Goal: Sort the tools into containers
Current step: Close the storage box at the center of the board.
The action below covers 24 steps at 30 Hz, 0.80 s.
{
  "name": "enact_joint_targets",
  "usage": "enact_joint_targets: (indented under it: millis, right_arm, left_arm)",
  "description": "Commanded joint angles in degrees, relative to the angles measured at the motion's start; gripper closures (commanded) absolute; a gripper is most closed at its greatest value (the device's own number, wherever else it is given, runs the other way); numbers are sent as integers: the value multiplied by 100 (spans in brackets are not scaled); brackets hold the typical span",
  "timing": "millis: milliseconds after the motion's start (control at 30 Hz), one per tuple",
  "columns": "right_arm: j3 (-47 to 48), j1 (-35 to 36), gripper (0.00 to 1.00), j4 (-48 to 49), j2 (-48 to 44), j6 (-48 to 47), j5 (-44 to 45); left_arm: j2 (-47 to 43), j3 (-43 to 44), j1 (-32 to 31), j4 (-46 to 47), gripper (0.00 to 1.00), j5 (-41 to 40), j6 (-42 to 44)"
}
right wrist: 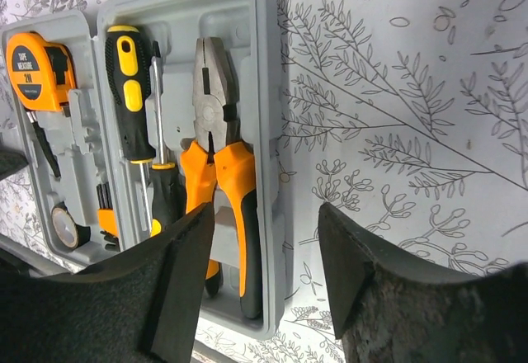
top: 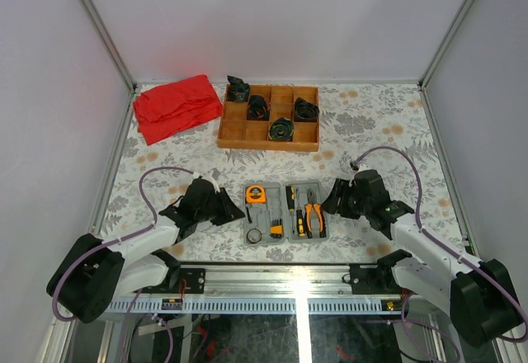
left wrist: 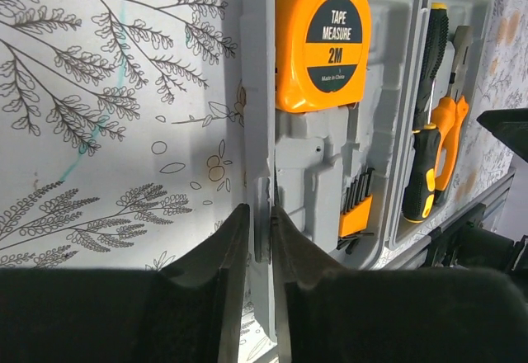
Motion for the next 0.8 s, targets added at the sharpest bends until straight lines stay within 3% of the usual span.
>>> enact_joint_targets:
  millis: [0,267,433,767]
  right_arm:
    - [85,-24,41,-141,-320,49,517]
    - [347,-24,56,-667,-52,30,1348]
    - [423,-30,69,-389,625,-259,676]
    - [188,-31,70,439,1111,-354,-345]
  left_arm:
    - [26,59,49,263,88,18,131]
    - [-24,175,40,179,100,15,239]
    - [-65,215,42,173,100,143,294]
    - [10,209,44,362,100,386,314]
